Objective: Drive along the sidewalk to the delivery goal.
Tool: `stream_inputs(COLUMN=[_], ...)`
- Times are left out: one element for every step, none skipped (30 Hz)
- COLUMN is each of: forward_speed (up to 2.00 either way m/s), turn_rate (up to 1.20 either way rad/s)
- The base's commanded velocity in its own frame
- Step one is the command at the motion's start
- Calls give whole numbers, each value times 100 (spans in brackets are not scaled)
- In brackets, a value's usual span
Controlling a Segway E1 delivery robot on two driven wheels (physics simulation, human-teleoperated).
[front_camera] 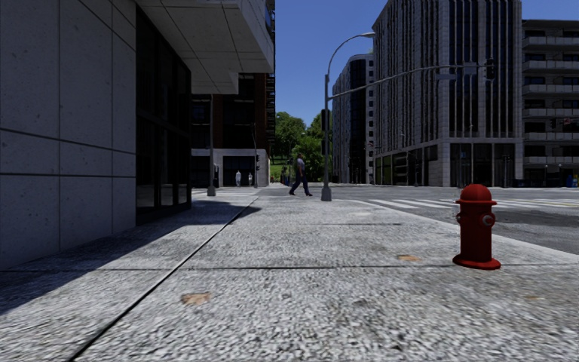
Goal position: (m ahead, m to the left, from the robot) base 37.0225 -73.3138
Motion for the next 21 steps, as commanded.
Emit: stream_inputs(forward_speed=[200,200,200,200,200,200,200,200,200,200,200,200,200,200,200,200,200,200,200,200,200], turn_rate=[0,0,0,0,0,0,0,0,0,0,0,0,0,0,0,0,0,0,0,0,0])
